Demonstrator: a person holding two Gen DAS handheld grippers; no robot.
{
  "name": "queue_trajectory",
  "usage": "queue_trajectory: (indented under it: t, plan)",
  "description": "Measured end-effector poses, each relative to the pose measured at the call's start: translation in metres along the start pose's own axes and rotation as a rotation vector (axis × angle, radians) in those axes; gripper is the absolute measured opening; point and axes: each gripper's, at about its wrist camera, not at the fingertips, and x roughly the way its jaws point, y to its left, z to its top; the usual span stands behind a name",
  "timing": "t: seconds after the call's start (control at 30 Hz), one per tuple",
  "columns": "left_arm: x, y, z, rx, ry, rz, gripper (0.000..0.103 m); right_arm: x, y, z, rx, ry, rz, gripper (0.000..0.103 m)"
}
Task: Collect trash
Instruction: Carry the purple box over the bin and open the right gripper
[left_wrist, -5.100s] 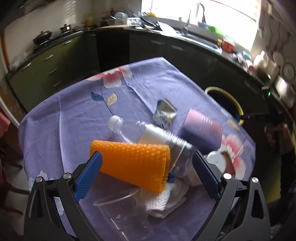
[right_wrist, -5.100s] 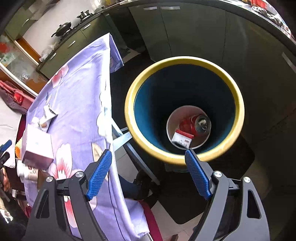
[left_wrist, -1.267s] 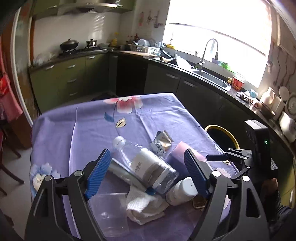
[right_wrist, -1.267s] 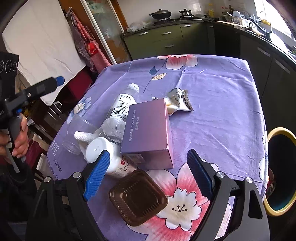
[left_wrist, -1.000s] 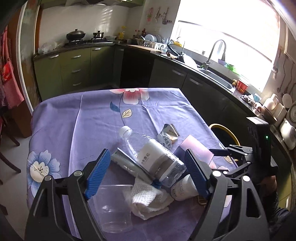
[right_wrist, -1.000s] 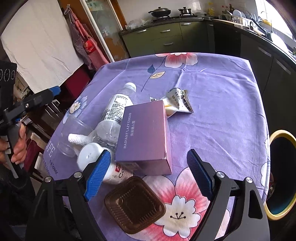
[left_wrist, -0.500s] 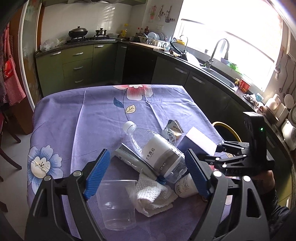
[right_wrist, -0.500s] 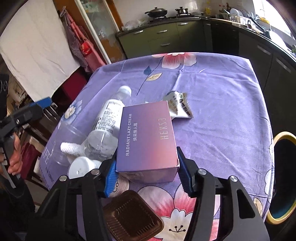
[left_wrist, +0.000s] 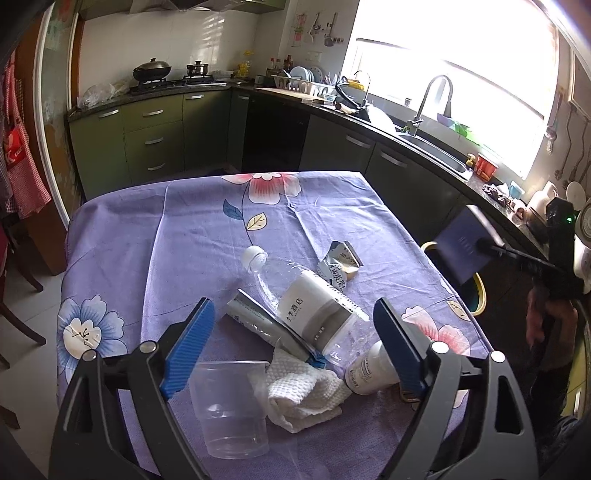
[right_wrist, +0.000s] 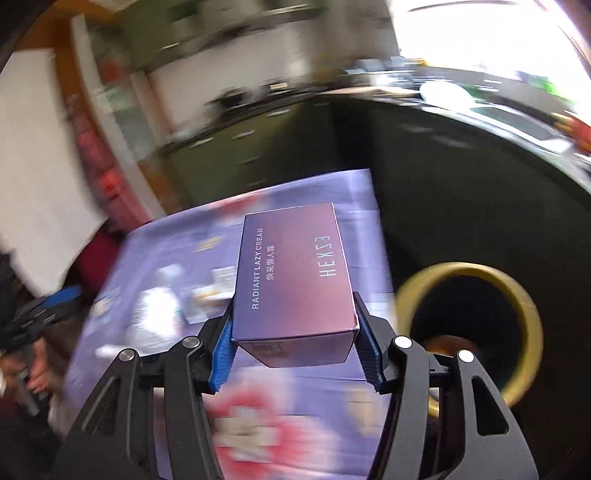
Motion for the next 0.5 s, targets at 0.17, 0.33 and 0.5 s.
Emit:
queue_trajectory:
  t: [0.17, 0.33, 0.5]
  plan:
    - [0.005, -0.004, 0.000, 0.013, 0.018, 0.002, 0.083, 0.022, -0.078, -0.010, 0.130, 0.073, -0.201, 0.056]
    - [0.007, -0.006, 0.001, 0.017, 0.025, 0.005, 0.084, 0.062, -0.132, -0.020, 0.224, 0.140, -0.280, 0.058]
    - [0.008, -0.008, 0.001, 0.019, 0.036, 0.016, 0.085, 0.069, -0.154, -0.024, 0.279, 0.107, -0.324, 0.066]
